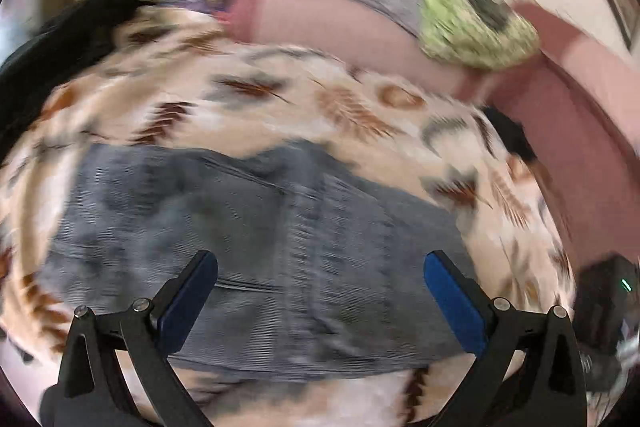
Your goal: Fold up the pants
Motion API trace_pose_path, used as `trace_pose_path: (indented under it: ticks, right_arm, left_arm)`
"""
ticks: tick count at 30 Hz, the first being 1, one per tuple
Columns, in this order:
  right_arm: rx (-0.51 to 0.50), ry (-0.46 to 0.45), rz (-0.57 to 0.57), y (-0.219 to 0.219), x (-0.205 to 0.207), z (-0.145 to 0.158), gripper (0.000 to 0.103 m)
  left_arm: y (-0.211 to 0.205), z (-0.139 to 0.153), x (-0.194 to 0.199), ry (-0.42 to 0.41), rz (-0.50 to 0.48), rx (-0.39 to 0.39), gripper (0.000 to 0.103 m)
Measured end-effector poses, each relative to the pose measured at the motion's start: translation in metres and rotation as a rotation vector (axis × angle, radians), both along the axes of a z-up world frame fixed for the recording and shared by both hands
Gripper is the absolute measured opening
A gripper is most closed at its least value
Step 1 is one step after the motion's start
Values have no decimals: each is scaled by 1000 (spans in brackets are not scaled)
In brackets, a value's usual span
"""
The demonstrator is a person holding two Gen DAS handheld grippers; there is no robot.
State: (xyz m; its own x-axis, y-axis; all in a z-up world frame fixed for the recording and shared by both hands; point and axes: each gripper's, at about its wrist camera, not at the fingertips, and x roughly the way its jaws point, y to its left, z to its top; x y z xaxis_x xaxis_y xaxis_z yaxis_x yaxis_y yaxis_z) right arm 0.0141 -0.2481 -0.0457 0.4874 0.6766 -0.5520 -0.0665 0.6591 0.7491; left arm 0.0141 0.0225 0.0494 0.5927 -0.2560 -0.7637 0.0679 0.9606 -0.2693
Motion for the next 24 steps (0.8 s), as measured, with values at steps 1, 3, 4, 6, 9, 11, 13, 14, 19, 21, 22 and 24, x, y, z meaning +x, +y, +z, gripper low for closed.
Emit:
trace_pose_path:
  ticks: [1, 3, 4, 6, 9, 11, 13, 14, 19, 21, 22, 24]
  right_arm:
    - [33, 88, 10, -5, 6, -19, 72]
    - [175, 110, 2, -22, 7, -29, 70]
    - [194, 125, 10, -26, 9, -27, 70]
    - [202, 83, 0, -36, 11, -10, 71]
    - [166, 32, -24, -47, 27, 9, 71]
    - [122, 36, -71, -56, 50, 14, 71]
    - [92, 54, -92, -61, 71, 10, 71]
    - [76, 82, -95, -61, 86, 4, 71]
    - [-42, 166, 26, -34, 131, -20, 29]
    - [-165, 117, 32, -22, 133, -8, 14]
    - [-228, 66, 11, -19, 130, 4, 13]
    - [-431, -8, -1, -4, 128, 11, 13]
  left_arm:
    - [-10, -15, 5, 58, -21, 6, 103]
    - [-25, -69, 20, 279, -49, 61, 101]
    - [-28, -81, 18, 278, -46, 112, 100]
    - [-39, -68, 7, 206, -62, 212, 100]
    - [-38, -35, -1, 110, -82, 119, 100]
    - [-42, -19, -3, 48, -87, 129, 100]
    - [-42, -20, 2, 44, -106, 106, 100]
    - [-42, -27, 5, 69, -114, 94, 100]
    - [-58, -79, 9, 141, -129, 286, 103]
    - [-58, -80, 2, 121, -135, 294, 103]
    - [-54, -80, 1, 118, -133, 273, 102]
    - [-49, -82, 0, 104, -135, 260, 103]
